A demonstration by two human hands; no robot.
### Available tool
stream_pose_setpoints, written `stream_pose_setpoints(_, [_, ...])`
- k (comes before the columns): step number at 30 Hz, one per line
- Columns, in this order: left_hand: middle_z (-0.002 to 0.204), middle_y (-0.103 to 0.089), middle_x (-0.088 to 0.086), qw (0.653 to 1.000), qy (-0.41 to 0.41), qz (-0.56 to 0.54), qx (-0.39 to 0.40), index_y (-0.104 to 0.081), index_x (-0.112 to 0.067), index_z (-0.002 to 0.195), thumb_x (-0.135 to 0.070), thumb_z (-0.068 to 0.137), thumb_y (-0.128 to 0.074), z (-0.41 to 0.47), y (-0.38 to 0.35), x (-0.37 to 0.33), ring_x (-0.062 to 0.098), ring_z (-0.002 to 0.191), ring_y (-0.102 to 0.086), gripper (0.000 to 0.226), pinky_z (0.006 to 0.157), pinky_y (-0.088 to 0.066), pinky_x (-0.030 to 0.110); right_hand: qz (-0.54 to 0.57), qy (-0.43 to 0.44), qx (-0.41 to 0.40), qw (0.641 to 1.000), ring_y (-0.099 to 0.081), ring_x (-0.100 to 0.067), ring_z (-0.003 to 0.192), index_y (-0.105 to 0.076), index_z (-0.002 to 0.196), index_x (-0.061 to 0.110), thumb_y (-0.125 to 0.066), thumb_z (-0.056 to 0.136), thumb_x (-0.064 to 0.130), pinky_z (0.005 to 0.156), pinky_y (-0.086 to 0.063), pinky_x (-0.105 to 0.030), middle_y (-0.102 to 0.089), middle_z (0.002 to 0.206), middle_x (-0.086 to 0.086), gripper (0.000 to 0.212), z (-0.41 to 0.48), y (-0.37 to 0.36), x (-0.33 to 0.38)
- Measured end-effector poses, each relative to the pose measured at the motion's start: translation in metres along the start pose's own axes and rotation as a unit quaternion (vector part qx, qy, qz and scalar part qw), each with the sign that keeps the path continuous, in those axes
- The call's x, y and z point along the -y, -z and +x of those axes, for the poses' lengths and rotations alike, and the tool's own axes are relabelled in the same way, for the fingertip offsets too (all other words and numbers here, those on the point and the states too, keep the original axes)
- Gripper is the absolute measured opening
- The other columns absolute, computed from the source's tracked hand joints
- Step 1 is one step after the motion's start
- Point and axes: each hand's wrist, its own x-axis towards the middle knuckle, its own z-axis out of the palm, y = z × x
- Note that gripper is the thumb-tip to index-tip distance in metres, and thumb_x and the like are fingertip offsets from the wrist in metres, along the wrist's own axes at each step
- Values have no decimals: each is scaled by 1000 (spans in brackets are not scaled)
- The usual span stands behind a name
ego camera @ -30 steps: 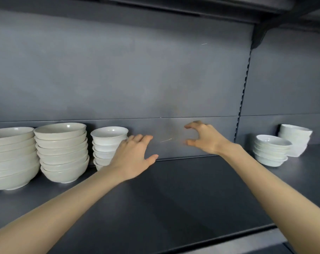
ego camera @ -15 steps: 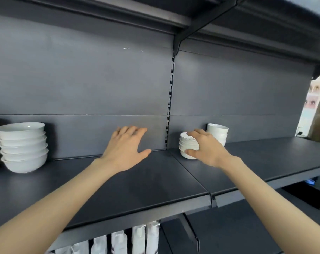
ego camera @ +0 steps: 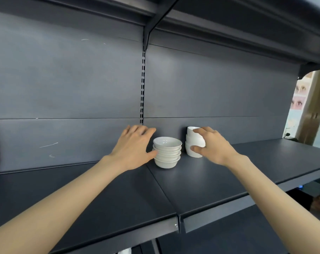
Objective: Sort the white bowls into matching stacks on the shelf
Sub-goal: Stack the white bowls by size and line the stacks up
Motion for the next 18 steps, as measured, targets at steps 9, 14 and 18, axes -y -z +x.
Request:
stream_pose_setpoints(9, [146, -38, -2, 999, -20, -38, -10, -29, -22, 146, -52, 90, -51, 91, -59, -23, 20, 136, -29, 68, 111, -21, 32, 8, -21, -11, 1000, -36, -25, 131, -39, 141, 20, -61, 89, 34, 101, -40, -46, -38, 146, 0, 59, 70, -9, -77])
stream_pose_setpoints(14, [144, -41, -1, 998, -32, -57, 3, -29, -22, 146, -53, 89, -52, 126, -91, -47, 20, 134, -32, 68, 107, -24, 31, 20, -34, 1, 999, -37, -25, 133, -39, 142, 20, -63, 88, 34, 103, -39, -47, -37, 146, 0, 60, 95, -20, -116])
stream_pose_setpoints(18, [141, -43, -2, 996, -20, -86, -5, -31, -20, 143, -51, 89, -53, 148, -107, -63, 20, 131, -35, 66, 102, -30, 30, 43, -30, 4, 999, -37, -25, 133, -37, 143, 19, -63, 88, 35, 104, -39, -46, -35, 149, -1, 62, 117, -28, -146])
